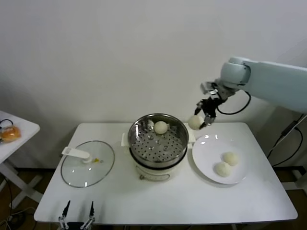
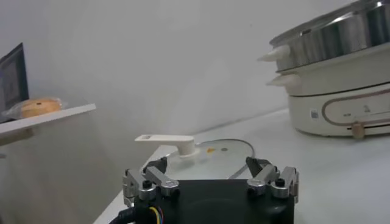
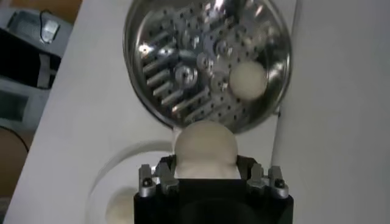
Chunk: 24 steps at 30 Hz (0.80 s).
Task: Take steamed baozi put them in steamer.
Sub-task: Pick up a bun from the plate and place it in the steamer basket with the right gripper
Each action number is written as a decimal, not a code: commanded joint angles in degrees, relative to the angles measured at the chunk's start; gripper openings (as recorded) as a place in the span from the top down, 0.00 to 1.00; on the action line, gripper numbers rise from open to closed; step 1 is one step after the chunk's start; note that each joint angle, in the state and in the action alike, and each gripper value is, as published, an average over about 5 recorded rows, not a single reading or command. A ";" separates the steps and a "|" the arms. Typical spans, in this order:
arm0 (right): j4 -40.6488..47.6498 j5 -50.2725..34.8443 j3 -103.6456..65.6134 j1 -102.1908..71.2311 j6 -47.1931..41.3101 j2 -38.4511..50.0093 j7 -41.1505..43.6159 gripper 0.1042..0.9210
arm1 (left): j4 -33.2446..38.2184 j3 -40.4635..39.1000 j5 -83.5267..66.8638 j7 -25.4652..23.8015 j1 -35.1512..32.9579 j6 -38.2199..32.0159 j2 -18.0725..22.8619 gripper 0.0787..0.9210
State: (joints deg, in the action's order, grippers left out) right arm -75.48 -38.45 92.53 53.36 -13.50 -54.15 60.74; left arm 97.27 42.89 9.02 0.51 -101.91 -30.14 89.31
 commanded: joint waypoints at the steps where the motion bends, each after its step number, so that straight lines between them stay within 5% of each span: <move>1: -3.47 -8.60 -3.37 2.83 -5.02 -10.15 -3.16 0.32 | 0.34 -0.10 0.20 -0.05 -0.04 -0.04 -0.24 0.12; 24: 14.04 6.17 -9.92 -21.06 -5.94 -25.37 -6.43 0.31 | 0.33 -0.54 0.84 -0.02 -0.44 -0.53 0.06 0.12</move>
State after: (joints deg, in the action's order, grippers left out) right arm -66.67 -36.34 84.93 39.62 -18.77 -74.98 55.14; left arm 97.72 42.38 9.82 0.48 -102.33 -30.62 89.27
